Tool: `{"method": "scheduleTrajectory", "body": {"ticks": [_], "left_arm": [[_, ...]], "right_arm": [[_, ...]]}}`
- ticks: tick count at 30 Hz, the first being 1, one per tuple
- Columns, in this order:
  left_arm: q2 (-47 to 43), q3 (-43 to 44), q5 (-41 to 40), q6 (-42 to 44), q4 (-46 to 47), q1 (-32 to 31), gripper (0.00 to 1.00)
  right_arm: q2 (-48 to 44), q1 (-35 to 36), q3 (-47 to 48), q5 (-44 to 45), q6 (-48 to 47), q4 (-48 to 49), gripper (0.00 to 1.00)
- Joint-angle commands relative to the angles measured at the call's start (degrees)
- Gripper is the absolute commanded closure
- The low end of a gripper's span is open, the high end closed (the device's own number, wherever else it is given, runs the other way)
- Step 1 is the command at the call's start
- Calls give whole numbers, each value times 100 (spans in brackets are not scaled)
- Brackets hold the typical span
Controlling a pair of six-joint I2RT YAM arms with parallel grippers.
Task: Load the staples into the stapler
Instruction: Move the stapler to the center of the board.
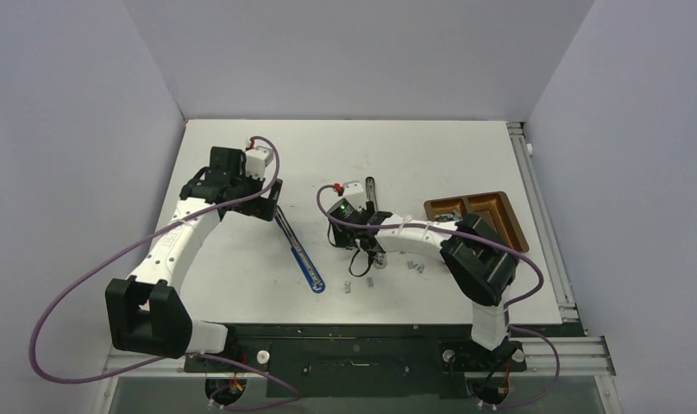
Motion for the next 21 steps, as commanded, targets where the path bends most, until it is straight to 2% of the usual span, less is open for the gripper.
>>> {"method": "scheduleTrajectory", "body": {"ticks": [1, 6, 10, 21], "left_arm": [[15, 402, 81, -121, -38, 31, 2], [2, 503, -4, -204, -56, 38, 2], [-48, 579, -114, -322, -31, 155, 2], [-75, 819, -99, -667, -128, 1052, 3]], "right_arm": [[-903, 80, 225, 129, -62, -203, 37], [-1363, 318, 420, 201, -94, -398, 36], [-1289, 624, 681, -69, -169, -364, 34], [607, 1223, 2289, -1039, -820, -381, 26]]}}
